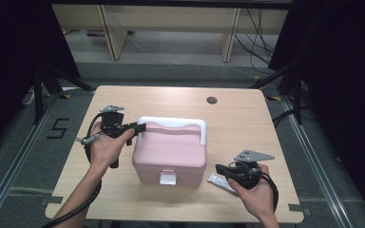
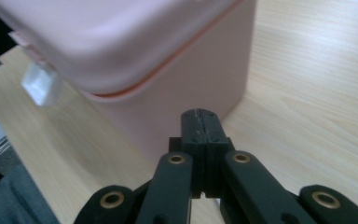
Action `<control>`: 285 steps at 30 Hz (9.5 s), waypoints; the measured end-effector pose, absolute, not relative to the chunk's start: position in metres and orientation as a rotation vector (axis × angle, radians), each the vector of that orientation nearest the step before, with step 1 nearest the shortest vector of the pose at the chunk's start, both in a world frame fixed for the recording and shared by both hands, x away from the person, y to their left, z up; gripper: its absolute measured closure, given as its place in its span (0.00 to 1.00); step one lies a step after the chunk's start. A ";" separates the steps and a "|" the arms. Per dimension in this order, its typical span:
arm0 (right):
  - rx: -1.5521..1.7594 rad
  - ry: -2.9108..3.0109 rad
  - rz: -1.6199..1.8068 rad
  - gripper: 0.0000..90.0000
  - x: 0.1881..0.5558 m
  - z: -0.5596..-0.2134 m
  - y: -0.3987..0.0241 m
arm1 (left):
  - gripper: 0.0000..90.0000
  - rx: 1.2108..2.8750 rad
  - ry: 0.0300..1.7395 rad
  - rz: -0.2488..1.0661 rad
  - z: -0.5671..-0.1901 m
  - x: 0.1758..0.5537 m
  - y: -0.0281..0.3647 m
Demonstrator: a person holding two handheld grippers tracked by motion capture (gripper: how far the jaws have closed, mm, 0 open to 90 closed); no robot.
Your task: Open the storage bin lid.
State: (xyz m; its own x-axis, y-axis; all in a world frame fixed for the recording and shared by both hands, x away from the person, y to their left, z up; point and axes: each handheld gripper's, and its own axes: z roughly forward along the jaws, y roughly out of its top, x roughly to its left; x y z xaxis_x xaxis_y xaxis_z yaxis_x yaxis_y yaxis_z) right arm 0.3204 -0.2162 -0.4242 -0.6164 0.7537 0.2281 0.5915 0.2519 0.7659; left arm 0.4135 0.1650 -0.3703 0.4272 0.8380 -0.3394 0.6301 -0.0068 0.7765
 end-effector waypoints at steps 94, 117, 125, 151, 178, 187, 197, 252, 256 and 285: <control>1.115 2.274 1.470 1.00 0.315 -0.394 -0.195 | 0.53 1.743 0.984 0.319 -0.387 0.311 0.211; 1.132 2.243 1.505 1.00 0.316 -0.387 -0.192 | 1.00 1.770 0.953 0.378 -0.422 0.313 0.172; 1.144 2.226 1.517 1.00 0.317 -0.384 -0.191 | 1.00 1.785 0.967 0.390 -0.430 0.314 0.169; 1.135 2.146 1.518 1.00 0.329 -0.370 -0.189 | 1.00 1.788 0.936 0.426 -0.434 0.317 0.164; 1.136 2.065 1.564 1.00 0.338 -0.362 -0.180 | 1.00 1.794 0.931 0.423 -0.434 0.317 0.165; 1.159 2.032 1.567 1.00 0.343 -0.356 -0.177 | 1.00 1.793 0.919 0.420 -0.435 0.318 0.165; 1.125 2.001 1.575 1.00 0.351 -0.352 -0.174 | 1.00 1.801 0.921 0.429 -0.434 0.317 0.165; 1.126 1.910 1.577 1.00 0.383 -0.332 -0.157 | 1.00 1.801 0.902 0.443 -0.437 0.319 0.164; 1.127 1.899 1.569 1.00 0.386 -0.331 -0.157 | 1.00 1.802 0.902 0.443 -0.437 0.319 0.164; 1.163 1.843 1.555 1.00 0.411 -0.322 -0.144 | 1.00 1.801 0.900 0.442 -0.438 0.320 0.163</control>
State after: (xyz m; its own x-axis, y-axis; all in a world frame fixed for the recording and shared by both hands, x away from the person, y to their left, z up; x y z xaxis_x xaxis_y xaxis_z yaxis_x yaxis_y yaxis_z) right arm 0.4111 -0.1439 -0.3223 -0.5368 0.8265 0.1694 0.3062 0.0038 0.9520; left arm 0.3202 0.1633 -0.4376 0.6521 0.7502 -0.1094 0.3716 -0.1905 0.9086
